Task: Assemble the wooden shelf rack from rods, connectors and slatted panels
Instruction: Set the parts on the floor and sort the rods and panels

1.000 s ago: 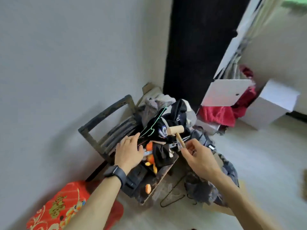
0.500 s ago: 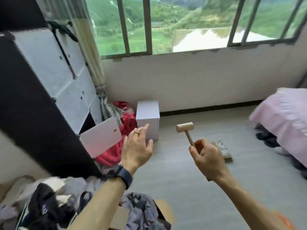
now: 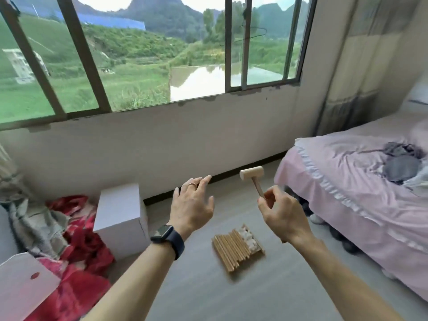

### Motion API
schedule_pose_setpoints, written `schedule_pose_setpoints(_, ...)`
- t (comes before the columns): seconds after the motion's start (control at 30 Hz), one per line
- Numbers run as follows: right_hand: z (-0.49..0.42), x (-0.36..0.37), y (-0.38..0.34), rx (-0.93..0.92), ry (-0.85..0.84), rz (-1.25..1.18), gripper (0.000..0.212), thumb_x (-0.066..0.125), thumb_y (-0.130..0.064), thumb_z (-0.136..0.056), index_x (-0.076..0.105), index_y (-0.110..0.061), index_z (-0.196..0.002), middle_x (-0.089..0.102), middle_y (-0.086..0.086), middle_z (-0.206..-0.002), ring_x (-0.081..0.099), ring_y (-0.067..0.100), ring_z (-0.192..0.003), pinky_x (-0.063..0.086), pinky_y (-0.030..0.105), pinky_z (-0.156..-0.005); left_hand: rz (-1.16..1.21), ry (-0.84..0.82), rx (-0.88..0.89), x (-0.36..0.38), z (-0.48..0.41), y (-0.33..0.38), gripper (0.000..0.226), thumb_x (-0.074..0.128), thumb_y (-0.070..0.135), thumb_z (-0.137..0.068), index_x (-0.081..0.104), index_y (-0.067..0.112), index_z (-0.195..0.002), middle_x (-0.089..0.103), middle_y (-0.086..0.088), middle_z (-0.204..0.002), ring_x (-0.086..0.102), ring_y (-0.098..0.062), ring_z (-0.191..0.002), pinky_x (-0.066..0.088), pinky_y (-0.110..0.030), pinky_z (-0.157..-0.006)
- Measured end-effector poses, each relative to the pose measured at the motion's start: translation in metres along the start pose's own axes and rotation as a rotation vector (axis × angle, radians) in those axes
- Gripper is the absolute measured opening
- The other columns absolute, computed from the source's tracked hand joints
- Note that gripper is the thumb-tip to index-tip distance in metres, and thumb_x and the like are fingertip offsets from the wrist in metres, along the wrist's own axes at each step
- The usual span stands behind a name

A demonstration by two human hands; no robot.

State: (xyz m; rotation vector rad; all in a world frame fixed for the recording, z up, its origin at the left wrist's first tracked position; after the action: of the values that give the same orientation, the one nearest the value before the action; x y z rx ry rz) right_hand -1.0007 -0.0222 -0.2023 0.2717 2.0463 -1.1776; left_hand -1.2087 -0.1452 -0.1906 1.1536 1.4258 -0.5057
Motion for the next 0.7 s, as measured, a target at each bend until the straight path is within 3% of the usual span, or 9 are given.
schedule_pose_setpoints(0.2,-0.108,0.006,0.101,0.132,0.033,-0.004,0.02,0.061,-0.041,-0.093,0.049,-0.033,-0.08,0.061,-0.015,-0.072,0.059,0.0,-0.07,0.041,0.02,-0.058,0.062,-0.106,0.0,0.089,-0.144,0.026,0.063,0.048,0.044,-0.098,0.027,0.035,-0.156,0.035,0.004,-0.158,0.023,-0.017,-0.149,0.022,-0.043,-0.119)
schedule_pose_setpoints(0.37,-0.169,0.013,0.185,0.274,-0.024,0.003,0.022,0.064,-0.039,-0.094,0.049,-0.032,-0.079,0.062,-0.013,-0.068,0.059,0.002,-0.066,0.048,0.03,-0.061,0.011,-0.238,-0.001,0.153,-0.236,0.044,0.063,0.048,0.045,-0.097,0.027,0.034,-0.156,0.036,0.003,-0.158,0.028,-0.02,-0.147,0.023,-0.044,-0.119)
schedule_pose_setpoints(0.57,-0.251,0.045,0.293,0.354,-0.165,0.031,0.021,0.062,-0.041,-0.095,0.05,-0.032,-0.079,0.061,-0.01,-0.069,0.058,0.004,-0.067,0.044,0.027,-0.057,-0.007,-0.307,-0.082,0.239,-0.321,0.059,0.061,0.046,0.044,-0.097,0.03,0.032,-0.155,0.04,0.003,-0.155,0.032,-0.02,-0.144,0.027,-0.041,-0.116)
schedule_pose_setpoints(0.7,-0.321,0.089,0.36,0.355,-0.312,0.047,0.021,0.058,-0.042,-0.097,0.049,-0.031,-0.081,0.061,-0.01,-0.07,0.058,0.004,-0.069,0.044,0.029,-0.058,-0.011,-0.358,-0.237,0.308,-0.356,0.055,0.059,0.043,0.042,-0.099,0.03,0.03,-0.155,0.039,0.001,-0.156,0.032,-0.021,-0.144,0.028,-0.041,-0.116)
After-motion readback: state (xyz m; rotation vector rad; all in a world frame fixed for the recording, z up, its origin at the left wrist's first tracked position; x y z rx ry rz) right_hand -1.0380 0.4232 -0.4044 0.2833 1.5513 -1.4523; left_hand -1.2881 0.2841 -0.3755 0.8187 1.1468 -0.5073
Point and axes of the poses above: each hand's wrist, its own z-axis away from the middle knuckle, its own x-axis out of the palm, y = z × x, the point moved 3 cm from there along -z, towards the middle knuckle
